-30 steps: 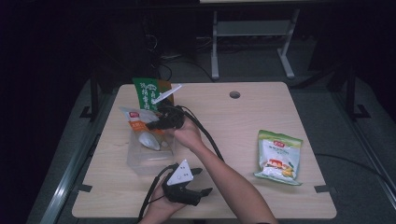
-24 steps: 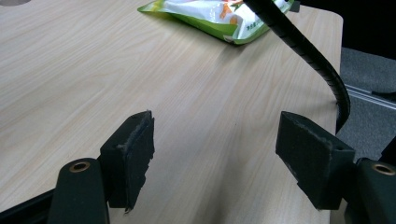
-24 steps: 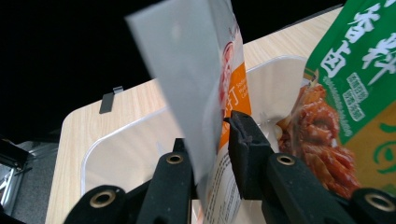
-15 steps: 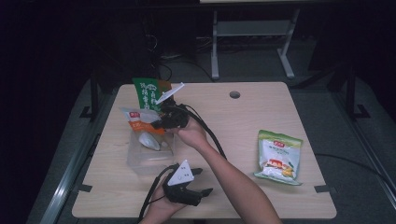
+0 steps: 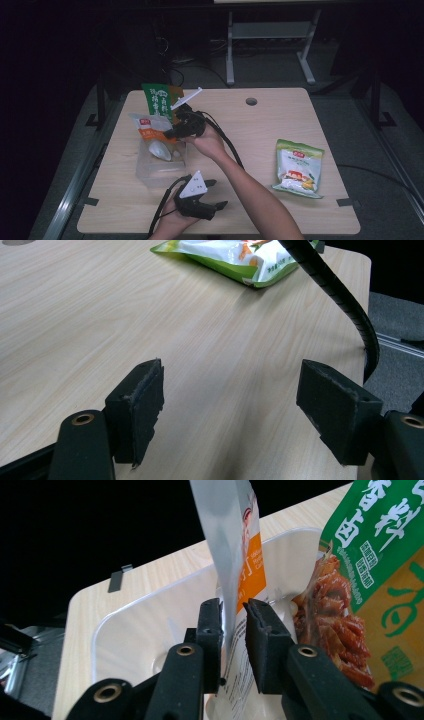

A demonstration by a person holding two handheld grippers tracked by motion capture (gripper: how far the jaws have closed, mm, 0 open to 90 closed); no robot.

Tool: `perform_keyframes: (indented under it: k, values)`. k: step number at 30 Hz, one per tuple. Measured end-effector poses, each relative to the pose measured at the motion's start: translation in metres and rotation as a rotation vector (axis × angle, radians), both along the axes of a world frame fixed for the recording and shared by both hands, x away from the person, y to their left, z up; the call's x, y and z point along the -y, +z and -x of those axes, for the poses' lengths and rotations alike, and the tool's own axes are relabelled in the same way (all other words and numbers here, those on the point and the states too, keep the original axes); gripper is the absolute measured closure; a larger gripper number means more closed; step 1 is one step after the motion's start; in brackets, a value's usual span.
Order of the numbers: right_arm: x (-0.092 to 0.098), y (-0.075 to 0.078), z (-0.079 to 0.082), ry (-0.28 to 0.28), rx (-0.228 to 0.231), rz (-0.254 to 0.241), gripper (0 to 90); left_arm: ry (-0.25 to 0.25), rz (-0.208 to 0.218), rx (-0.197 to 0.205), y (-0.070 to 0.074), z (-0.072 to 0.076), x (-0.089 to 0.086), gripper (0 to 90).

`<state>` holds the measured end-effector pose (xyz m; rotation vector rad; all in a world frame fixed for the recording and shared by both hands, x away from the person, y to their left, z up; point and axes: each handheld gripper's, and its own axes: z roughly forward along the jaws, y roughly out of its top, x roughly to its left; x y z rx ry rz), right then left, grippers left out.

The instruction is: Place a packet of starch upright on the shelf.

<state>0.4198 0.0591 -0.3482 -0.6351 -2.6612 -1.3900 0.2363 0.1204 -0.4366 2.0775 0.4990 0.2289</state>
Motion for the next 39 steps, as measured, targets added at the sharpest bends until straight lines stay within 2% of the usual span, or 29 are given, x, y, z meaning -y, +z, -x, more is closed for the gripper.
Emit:
perform_keyframes:
  k: [6, 7, 14, 15, 16, 21, 30, 31, 33, 39]
  values:
    - [0.007, 0.002, 0.0, 0.004, -0.001, -0.02, 68.5, 0.006, 0.002, -0.007, 0.0, 0.0, 0.0, 25.9]
    - [0.008, 0.004, 0.001, -0.001, -0.016, -0.021, 67.5, 0.006, 0.001, -0.006, 0.0, 0.0, 0.0, 25.9]
    - [0.025, 0.008, 0.007, -0.003, -0.023, -0.029, 59.5, 0.004, -0.009, -0.009, 0.0, -0.002, -0.001, 25.6]
    - [0.029, 0.008, 0.006, -0.001, -0.013, -0.029, 58.7, 0.006, -0.011, -0.008, 0.0, -0.002, 0.0, 25.6]
    - [0.032, 0.008, 0.008, -0.004, -0.029, -0.045, 58.4, 0.006, -0.011, -0.008, 0.0, -0.002, 0.0, 25.5]
    - [0.049, 0.009, 0.012, -0.02, -0.033, -0.05, 55.9, 0.003, -0.009, -0.011, -0.001, -0.002, 0.001, 25.5]
    - [0.077, 0.01, 0.017, -0.055, -0.025, -0.044, 53.8, 0.008, -0.009, -0.023, -0.002, -0.002, 0.002, 25.5]
    - [0.085, 0.01, 0.018, -0.067, -0.016, -0.037, 52.7, 0.005, -0.013, -0.025, -0.002, -0.003, 0.002, 25.4]
    - [0.09, 0.01, 0.018, -0.076, -0.027, -0.038, 52.6, 0.005, -0.011, -0.019, -0.002, -0.003, 0.002, 25.5]
    - [0.107, 0.009, 0.021, -0.096, -0.02, -0.036, 51.5, 0.0, -0.012, -0.022, -0.002, -0.004, 0.002, 25.4]
